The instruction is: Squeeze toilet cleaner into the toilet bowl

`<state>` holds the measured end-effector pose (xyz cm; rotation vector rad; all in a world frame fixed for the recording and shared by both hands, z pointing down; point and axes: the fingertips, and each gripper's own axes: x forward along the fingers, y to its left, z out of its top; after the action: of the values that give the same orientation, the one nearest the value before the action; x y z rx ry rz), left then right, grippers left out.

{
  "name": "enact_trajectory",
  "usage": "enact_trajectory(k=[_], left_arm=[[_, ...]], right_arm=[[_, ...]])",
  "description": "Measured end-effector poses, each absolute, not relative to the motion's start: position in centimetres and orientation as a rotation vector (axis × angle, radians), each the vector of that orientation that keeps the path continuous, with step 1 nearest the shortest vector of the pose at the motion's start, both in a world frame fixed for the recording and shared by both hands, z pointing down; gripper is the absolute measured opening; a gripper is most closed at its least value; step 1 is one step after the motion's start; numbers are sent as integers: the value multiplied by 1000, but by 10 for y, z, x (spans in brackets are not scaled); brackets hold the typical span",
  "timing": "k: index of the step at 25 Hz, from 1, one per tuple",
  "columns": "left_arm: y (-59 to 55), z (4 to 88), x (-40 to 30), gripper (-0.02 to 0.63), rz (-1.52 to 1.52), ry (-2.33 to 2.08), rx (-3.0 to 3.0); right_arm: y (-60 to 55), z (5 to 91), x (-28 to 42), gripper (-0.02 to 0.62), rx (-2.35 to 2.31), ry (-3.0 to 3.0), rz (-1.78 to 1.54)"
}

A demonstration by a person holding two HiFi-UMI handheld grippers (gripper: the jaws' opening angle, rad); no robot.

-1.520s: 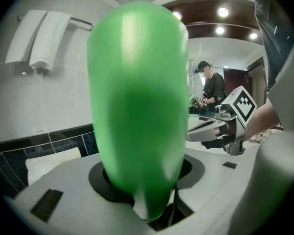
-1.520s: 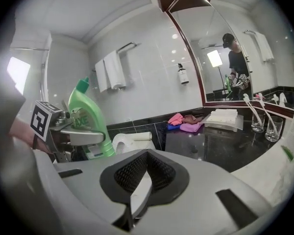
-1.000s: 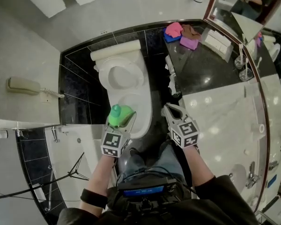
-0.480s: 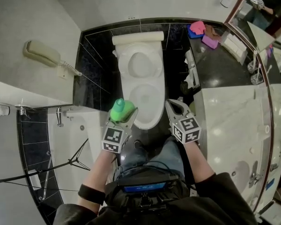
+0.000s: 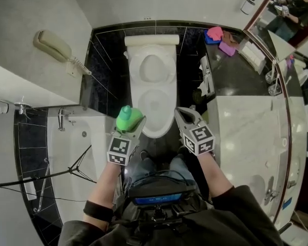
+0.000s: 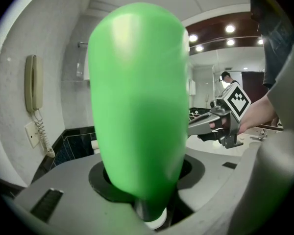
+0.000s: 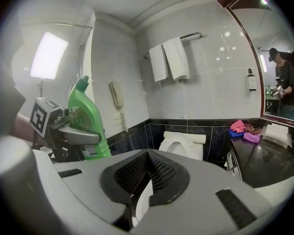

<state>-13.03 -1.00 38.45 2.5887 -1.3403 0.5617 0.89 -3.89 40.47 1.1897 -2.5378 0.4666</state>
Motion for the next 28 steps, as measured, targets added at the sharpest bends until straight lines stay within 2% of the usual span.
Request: enact_trajectory(k=[19, 28], left_arm=[[12, 387, -124, 201, 565, -1391, 2536], [15, 385, -117, 199, 595, -1339, 2562]], right_arm=[[-32, 400, 21, 12, 1046, -2597, 434], [-18, 344, -22, 12, 727, -2823, 326]])
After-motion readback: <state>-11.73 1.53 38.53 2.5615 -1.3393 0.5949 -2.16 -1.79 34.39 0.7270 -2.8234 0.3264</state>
